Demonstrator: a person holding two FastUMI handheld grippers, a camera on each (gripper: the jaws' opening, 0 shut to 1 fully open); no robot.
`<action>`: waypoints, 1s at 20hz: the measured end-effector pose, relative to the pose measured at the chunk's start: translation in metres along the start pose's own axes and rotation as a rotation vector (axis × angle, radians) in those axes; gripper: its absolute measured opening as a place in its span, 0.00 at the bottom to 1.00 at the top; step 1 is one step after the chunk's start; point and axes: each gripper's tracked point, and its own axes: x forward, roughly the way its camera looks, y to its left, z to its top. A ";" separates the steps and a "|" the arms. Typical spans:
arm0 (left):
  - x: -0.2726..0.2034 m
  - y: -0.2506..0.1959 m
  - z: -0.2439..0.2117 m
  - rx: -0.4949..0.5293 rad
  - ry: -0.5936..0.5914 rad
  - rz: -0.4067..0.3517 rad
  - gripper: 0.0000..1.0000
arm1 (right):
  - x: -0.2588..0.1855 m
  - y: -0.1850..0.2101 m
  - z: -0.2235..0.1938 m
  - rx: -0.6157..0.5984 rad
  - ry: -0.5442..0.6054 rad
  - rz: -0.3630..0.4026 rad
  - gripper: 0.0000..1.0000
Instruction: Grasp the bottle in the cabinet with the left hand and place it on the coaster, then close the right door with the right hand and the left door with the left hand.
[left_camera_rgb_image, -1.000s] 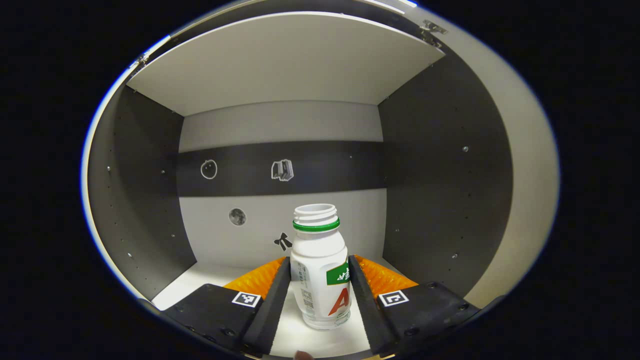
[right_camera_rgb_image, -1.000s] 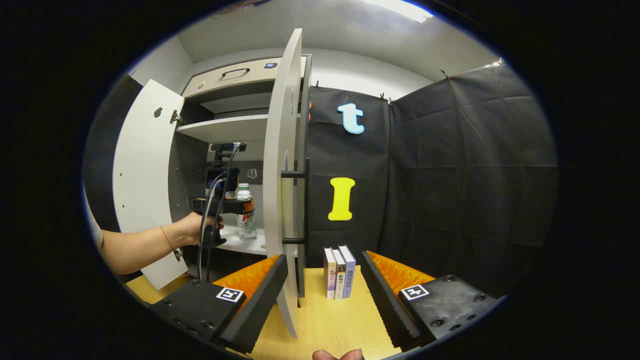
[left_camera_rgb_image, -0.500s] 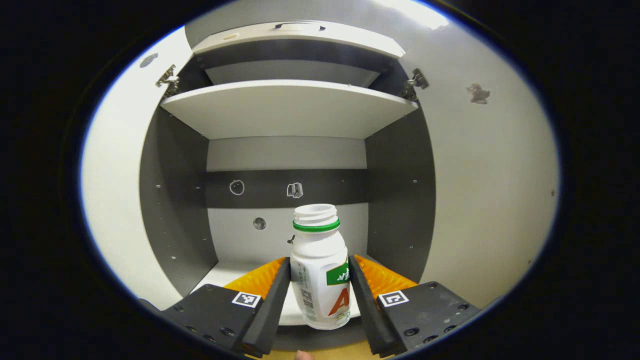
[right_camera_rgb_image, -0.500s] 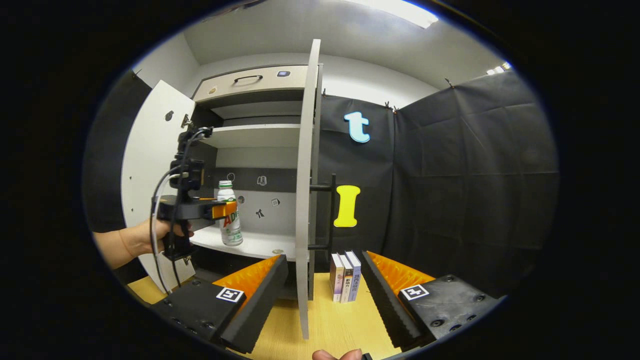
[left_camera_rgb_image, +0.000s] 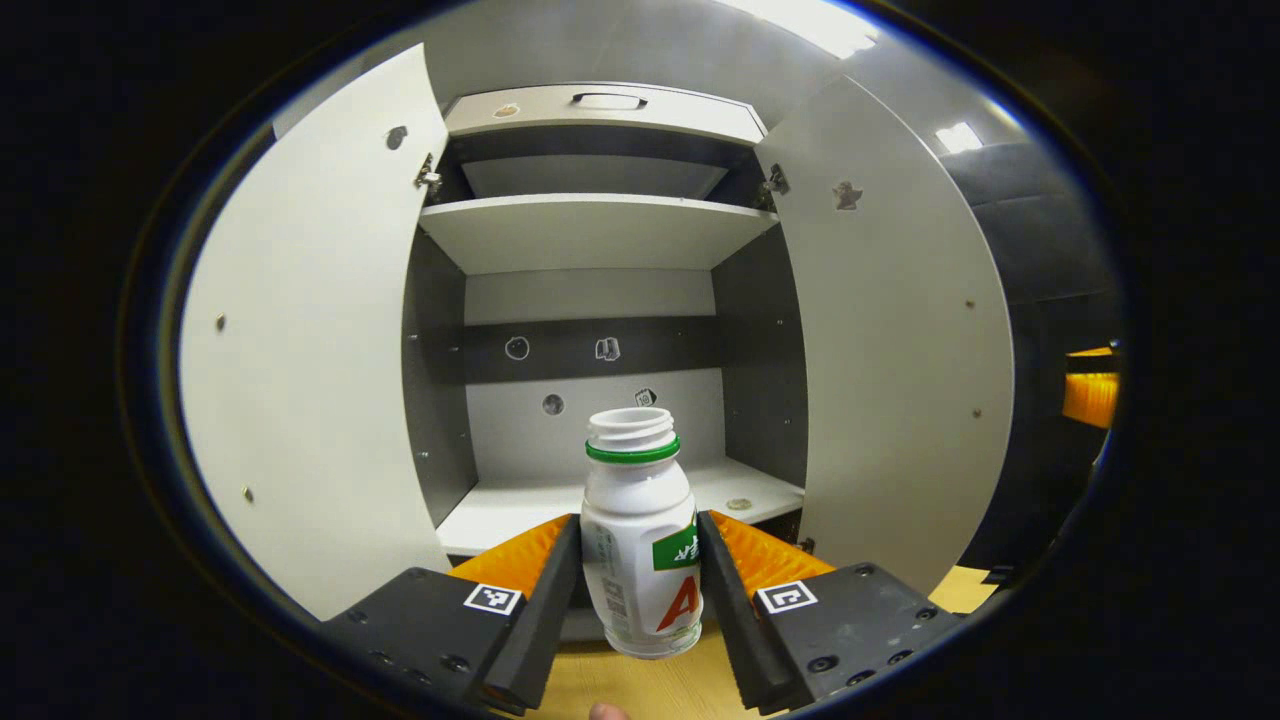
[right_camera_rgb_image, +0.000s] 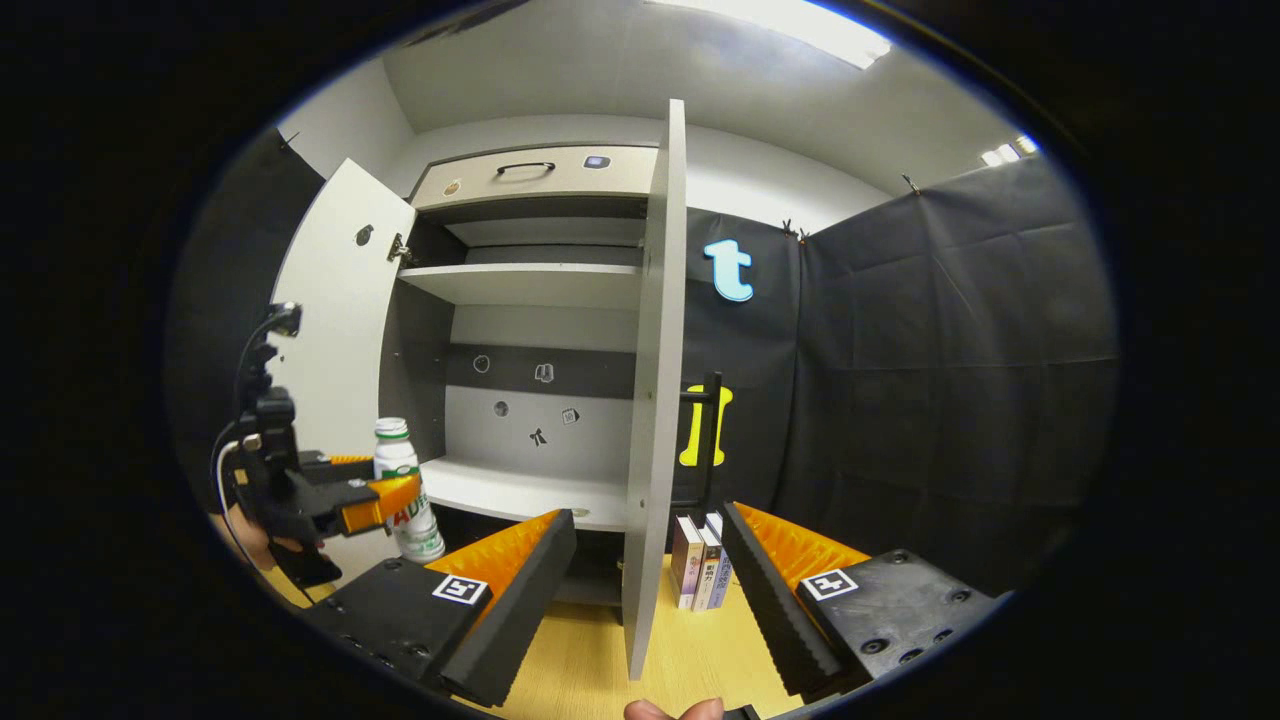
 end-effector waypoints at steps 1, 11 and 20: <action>-0.012 0.000 -0.010 -0.011 0.001 -0.001 0.71 | -0.002 0.003 0.002 0.002 -0.004 0.001 0.98; -0.089 -0.025 -0.129 0.025 -0.001 -0.090 0.71 | -0.024 0.027 0.006 0.001 0.016 -0.003 0.98; -0.107 -0.050 -0.238 -0.006 0.105 -0.153 0.71 | -0.033 0.025 0.021 0.055 0.024 -0.037 0.97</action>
